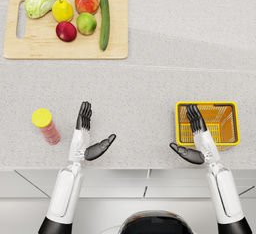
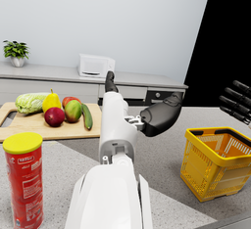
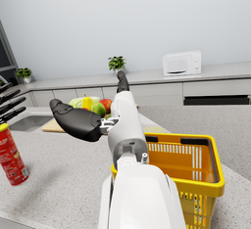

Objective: Pick up the red potato chip and place it into the yellow basket

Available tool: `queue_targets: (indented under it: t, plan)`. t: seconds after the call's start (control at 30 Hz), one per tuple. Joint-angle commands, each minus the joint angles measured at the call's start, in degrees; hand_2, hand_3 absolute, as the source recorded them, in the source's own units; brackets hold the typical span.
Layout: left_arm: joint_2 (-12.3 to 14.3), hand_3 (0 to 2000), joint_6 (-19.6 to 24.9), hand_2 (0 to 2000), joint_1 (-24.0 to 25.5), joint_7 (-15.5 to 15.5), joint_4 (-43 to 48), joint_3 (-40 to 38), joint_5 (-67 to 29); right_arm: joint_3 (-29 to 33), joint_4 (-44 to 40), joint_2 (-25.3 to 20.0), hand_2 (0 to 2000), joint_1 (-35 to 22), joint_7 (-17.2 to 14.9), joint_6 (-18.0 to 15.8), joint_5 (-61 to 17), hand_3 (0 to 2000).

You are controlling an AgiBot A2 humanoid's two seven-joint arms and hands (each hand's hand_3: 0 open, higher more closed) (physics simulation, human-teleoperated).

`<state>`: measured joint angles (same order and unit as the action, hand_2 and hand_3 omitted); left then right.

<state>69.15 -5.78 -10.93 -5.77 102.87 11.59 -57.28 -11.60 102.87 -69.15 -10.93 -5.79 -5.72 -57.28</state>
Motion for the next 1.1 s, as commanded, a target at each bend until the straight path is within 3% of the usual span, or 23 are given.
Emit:
queue_targets:
  t: [0.03, 0.33, 0.43, 0.53, 0.83, 1.03, 1.1]
  plan:
    - [0.0, 0, 0.0, 0, 0.0, 0.0, 0.0, 0.0, 0.0, 0.0, 0.0, 0.0, 0, 0.0, 0.0, 0.0, 0.0, 0]
    - [0.06, 0, 0.0, 0, -0.11, 0.0, -0.93, 1.71, 0.0, -1.72, -0.93, -0.06, 0, -0.11, 0.0, 0.0, 0.0, 0]
    - [1.67, 0, 3.65, 0, -2.91, 3.64, 0.6, -4.92, 0.0, 3.9, 2.31, -1.87, 0, -2.94, 3.65, 3.61, 0.0, 0]
    - [1.86, 0, 4.99, 0, -5.29, 4.98, -0.48, -11.17, 0.0, 10.29, 3.43, -2.16, 0, -5.34, 5.0, 4.94, 0.0, 0]
    - [2.09, 0, 5.74, 0, -5.58, 5.73, -2.32, -23.8, -22.94, 21.25, 3.98, -2.59, 0, -4.32, 5.75, 5.68, -22.94, 0]
    - [2.65, 0, 5.77, 0, -4.68, 5.76, -8.22, -29.15, -30.78, 20.63, 2.9, -3.45, 0, -1.15, 5.78, 5.71, -30.78, 0]
    - [2.9, 0, 5.78, 0, -4.19, 5.76, -11.98, -28.44, -31.37, 19.35, 6.69, -3.49, 0, -1.73, 5.78, 5.71, -31.38, 0]
